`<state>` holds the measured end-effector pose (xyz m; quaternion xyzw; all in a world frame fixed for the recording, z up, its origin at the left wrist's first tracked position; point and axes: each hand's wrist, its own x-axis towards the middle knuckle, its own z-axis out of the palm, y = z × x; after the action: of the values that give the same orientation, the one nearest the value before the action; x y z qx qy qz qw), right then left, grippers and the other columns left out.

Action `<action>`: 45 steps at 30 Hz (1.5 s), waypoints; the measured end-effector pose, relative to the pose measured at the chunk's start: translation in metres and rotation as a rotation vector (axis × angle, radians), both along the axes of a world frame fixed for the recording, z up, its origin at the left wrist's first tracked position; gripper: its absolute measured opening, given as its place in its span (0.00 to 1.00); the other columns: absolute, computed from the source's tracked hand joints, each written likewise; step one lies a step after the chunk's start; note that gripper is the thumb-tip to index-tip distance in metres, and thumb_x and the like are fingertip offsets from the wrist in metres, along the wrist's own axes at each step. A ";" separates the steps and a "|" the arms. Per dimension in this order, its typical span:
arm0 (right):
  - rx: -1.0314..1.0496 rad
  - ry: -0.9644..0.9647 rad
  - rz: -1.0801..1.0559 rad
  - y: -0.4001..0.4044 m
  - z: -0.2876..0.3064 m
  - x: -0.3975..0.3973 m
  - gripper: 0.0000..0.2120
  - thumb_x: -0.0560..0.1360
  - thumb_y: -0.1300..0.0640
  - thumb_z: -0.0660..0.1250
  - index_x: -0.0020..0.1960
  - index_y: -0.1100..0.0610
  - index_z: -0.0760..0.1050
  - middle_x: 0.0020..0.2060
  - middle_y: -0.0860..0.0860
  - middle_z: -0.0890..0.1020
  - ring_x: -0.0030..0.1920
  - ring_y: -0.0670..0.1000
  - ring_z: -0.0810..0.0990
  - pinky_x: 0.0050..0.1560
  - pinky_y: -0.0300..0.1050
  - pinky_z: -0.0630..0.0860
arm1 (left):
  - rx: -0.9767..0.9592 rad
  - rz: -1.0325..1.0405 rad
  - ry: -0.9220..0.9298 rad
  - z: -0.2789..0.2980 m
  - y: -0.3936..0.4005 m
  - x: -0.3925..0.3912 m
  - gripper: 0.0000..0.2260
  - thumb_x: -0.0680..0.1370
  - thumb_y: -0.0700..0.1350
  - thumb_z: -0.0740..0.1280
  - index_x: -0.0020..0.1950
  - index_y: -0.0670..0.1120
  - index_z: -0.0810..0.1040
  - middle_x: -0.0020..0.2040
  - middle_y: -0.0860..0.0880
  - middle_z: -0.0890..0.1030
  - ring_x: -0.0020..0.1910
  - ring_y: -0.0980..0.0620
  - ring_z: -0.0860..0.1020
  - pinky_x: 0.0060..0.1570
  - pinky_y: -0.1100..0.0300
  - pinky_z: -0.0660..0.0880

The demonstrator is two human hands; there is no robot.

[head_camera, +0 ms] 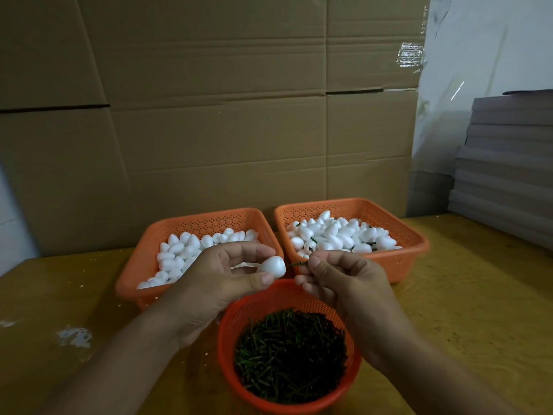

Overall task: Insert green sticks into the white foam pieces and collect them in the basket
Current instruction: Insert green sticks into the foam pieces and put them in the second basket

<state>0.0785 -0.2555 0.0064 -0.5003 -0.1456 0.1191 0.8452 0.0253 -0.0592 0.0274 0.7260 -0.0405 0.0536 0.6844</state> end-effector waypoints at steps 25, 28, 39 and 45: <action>-0.250 -0.182 -0.055 0.002 0.002 -0.012 0.05 0.76 0.62 0.70 0.44 0.63 0.83 0.33 0.54 0.83 0.34 0.47 0.80 0.32 0.37 0.75 | 0.101 -0.021 -0.006 -0.002 -0.005 0.000 0.14 0.68 0.45 0.80 0.53 0.52 0.85 0.58 0.49 0.85 0.56 0.47 0.84 0.55 0.56 0.81; -0.267 -0.201 -0.059 0.001 0.002 -0.012 0.05 0.76 0.61 0.70 0.43 0.61 0.84 0.32 0.53 0.82 0.33 0.46 0.79 0.32 0.37 0.74 | 0.110 -0.016 -0.017 -0.002 -0.005 -0.001 0.14 0.69 0.46 0.79 0.53 0.52 0.85 0.57 0.50 0.85 0.56 0.49 0.84 0.54 0.59 0.81; -0.319 -0.228 0.001 0.000 0.003 -0.014 0.10 0.77 0.58 0.69 0.38 0.56 0.84 0.32 0.52 0.81 0.34 0.45 0.78 0.32 0.36 0.74 | 0.103 0.006 -0.018 -0.002 -0.006 -0.001 0.14 0.68 0.44 0.77 0.52 0.51 0.85 0.56 0.49 0.85 0.56 0.49 0.84 0.54 0.57 0.82; -0.411 -0.185 0.117 0.003 0.000 -0.016 0.06 0.77 0.58 0.70 0.44 0.59 0.84 0.38 0.52 0.86 0.36 0.45 0.81 0.33 0.37 0.74 | 0.007 0.013 -0.065 0.003 -0.003 -0.003 0.14 0.69 0.42 0.76 0.54 0.49 0.84 0.57 0.46 0.85 0.55 0.48 0.84 0.50 0.60 0.81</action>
<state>0.0629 -0.2527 0.0063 -0.6615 -0.2237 0.1486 0.7002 0.0219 -0.0624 0.0301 0.7266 -0.0585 0.0814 0.6797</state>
